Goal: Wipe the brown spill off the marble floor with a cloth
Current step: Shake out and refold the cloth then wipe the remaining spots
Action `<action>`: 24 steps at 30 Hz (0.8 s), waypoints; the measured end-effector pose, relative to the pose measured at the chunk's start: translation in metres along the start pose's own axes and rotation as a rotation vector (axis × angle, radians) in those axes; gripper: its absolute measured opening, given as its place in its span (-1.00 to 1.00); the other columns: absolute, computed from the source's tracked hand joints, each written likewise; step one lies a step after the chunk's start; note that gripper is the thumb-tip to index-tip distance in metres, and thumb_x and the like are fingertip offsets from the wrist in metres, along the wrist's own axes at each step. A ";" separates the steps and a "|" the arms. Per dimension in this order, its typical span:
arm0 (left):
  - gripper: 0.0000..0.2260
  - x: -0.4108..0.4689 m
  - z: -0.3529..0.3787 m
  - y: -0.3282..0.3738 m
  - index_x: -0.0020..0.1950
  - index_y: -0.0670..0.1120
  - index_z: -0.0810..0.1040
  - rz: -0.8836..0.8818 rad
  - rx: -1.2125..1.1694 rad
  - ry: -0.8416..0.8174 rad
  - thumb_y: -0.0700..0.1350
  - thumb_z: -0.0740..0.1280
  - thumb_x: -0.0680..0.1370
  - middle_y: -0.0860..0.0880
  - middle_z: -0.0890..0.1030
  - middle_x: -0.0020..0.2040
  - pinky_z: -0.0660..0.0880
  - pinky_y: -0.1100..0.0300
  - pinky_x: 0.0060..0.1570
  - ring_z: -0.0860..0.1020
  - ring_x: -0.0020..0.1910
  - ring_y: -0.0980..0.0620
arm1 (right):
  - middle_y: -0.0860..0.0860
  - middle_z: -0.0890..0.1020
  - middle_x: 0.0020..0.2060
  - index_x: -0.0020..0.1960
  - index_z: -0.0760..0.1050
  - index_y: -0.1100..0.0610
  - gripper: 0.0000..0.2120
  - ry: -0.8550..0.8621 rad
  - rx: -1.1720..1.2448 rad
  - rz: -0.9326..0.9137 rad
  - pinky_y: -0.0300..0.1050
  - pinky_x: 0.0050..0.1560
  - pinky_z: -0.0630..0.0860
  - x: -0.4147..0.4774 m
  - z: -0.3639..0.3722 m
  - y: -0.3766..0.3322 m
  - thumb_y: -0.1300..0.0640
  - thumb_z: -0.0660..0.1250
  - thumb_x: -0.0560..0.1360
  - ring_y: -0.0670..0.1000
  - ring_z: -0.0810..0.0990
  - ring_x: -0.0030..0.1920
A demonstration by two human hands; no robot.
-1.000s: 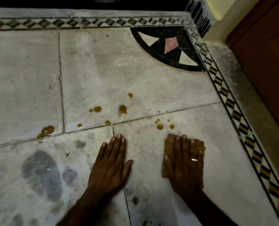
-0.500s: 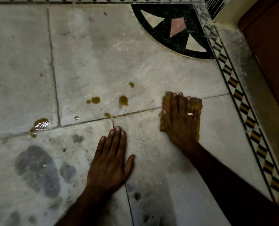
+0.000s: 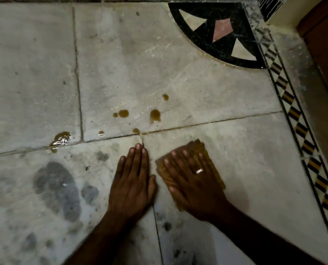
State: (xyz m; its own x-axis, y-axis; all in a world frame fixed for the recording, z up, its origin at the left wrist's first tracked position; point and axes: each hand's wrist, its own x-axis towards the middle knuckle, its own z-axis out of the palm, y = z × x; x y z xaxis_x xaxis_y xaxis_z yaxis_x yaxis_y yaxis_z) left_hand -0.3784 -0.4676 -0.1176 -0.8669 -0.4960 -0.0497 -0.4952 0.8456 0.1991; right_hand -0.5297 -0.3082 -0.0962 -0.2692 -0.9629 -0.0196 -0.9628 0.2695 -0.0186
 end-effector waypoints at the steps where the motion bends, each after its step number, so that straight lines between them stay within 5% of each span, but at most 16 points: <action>1: -0.38 0.000 -0.002 -0.004 0.60 -0.24 0.17 -0.014 0.003 0.004 0.07 0.09 0.62 -0.22 0.17 0.61 0.08 -0.11 0.56 0.14 0.61 -0.16 | 0.08 0.20 0.62 0.62 0.17 0.03 -0.40 0.006 0.002 0.021 0.38 0.51 0.19 -0.008 0.000 0.007 -0.13 0.16 0.64 0.17 0.12 0.62; 6: -0.36 -0.002 -0.005 -0.010 0.61 -0.23 0.13 -0.022 -0.004 0.005 0.12 0.10 0.63 -0.20 0.13 0.63 0.05 -0.10 0.58 0.09 0.62 -0.13 | 0.21 0.24 0.58 0.62 0.16 0.16 -0.42 0.054 -0.082 0.368 0.40 0.44 0.25 0.005 0.005 0.048 -0.07 0.13 0.67 0.29 0.20 0.58; 10: -0.33 0.000 -0.005 -0.007 0.61 -0.24 0.13 -0.056 -0.021 -0.010 0.14 0.11 0.62 -0.21 0.11 0.63 0.10 -0.11 0.57 0.09 0.62 -0.14 | 0.16 0.15 0.63 0.66 0.01 0.07 -0.39 -0.012 0.016 0.535 0.37 0.55 0.04 0.072 0.004 0.055 -0.15 -0.05 0.67 0.24 0.11 0.61; 14: -0.33 -0.001 -0.005 -0.007 0.59 -0.26 0.17 -0.047 -0.016 0.014 0.13 0.13 0.61 -0.23 0.15 0.62 0.14 -0.14 0.55 0.13 0.61 -0.17 | 0.14 0.06 0.65 0.66 -0.04 0.05 -0.41 -0.025 0.022 0.365 0.36 0.55 0.01 0.115 0.003 0.026 -0.14 -0.09 0.69 0.22 0.01 0.63; 19: -0.33 -0.002 -0.003 -0.008 0.57 -0.29 0.19 -0.067 -0.023 0.047 0.14 0.12 0.61 -0.26 0.17 0.61 0.16 -0.15 0.55 0.14 0.60 -0.20 | 0.14 0.16 0.62 0.64 0.12 0.07 -0.42 0.036 -0.017 0.002 0.35 0.52 0.17 0.055 0.000 -0.005 -0.09 0.10 0.68 0.21 0.08 0.63; 24: -0.31 -0.001 -0.002 -0.008 0.58 -0.27 0.18 -0.089 -0.043 0.041 0.14 0.15 0.59 -0.24 0.15 0.61 0.14 -0.13 0.55 0.13 0.61 -0.18 | 0.22 0.21 0.59 0.63 0.12 0.14 -0.42 0.028 -0.102 0.123 0.40 0.49 0.19 0.047 0.004 0.043 -0.04 0.13 0.68 0.30 0.11 0.61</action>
State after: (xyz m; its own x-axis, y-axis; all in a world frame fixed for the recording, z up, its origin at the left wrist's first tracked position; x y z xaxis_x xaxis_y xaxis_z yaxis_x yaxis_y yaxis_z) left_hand -0.3732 -0.4737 -0.1167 -0.8161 -0.5772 -0.0289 -0.5665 0.7890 0.2380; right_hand -0.5838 -0.3417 -0.1024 -0.3847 -0.9229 0.0123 -0.9194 0.3844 0.0835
